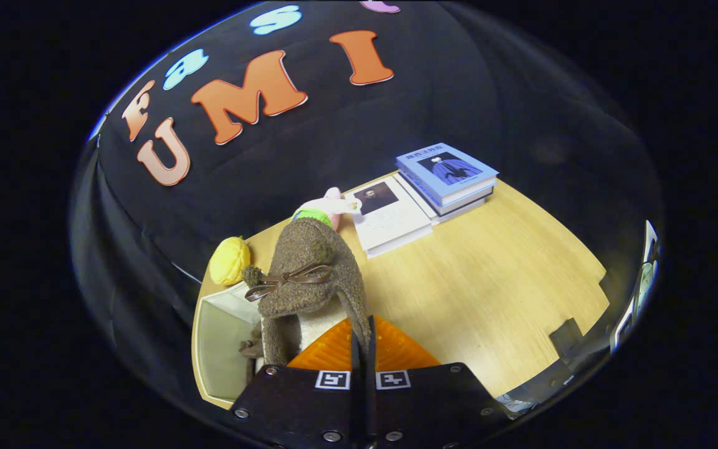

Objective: Open the storage box then place both shoes into the box .Put the left shoe in first, then the right shoe, with the right side of both shoes facing outward in a uniform manner.

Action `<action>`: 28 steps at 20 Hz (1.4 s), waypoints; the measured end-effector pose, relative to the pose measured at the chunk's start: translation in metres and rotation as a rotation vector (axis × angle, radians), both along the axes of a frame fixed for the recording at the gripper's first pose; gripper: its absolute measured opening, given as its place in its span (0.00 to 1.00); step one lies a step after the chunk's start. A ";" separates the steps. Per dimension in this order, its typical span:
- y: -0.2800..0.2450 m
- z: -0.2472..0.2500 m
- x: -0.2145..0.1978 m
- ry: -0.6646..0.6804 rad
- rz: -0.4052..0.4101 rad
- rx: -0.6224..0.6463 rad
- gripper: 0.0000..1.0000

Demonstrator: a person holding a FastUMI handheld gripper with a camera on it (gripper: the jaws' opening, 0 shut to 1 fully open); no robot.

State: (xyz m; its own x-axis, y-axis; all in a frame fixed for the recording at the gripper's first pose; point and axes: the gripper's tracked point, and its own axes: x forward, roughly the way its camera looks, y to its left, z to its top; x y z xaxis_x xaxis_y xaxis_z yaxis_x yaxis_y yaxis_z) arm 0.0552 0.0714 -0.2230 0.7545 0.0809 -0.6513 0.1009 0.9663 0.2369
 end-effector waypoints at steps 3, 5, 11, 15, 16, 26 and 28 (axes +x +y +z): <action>0.048 0.011 0.001 -0.009 0.041 0.047 0.01; 0.072 0.013 -0.001 -0.010 0.069 0.065 0.01; 0.118 -0.012 -0.007 0.039 0.093 0.063 0.01; 0.131 -0.032 -0.012 0.060 0.079 0.028 0.01; 0.133 -0.036 -0.015 0.068 0.081 0.022 0.01; 0.152 -0.065 -0.028 0.137 0.091 0.044 0.17; 0.158 -0.052 -0.026 0.101 0.123 0.042 0.49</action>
State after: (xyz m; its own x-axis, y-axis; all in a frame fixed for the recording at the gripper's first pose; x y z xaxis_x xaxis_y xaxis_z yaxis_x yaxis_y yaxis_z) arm 0.0288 0.2297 -0.2748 0.6677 0.1974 -0.7178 0.0075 0.9624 0.2716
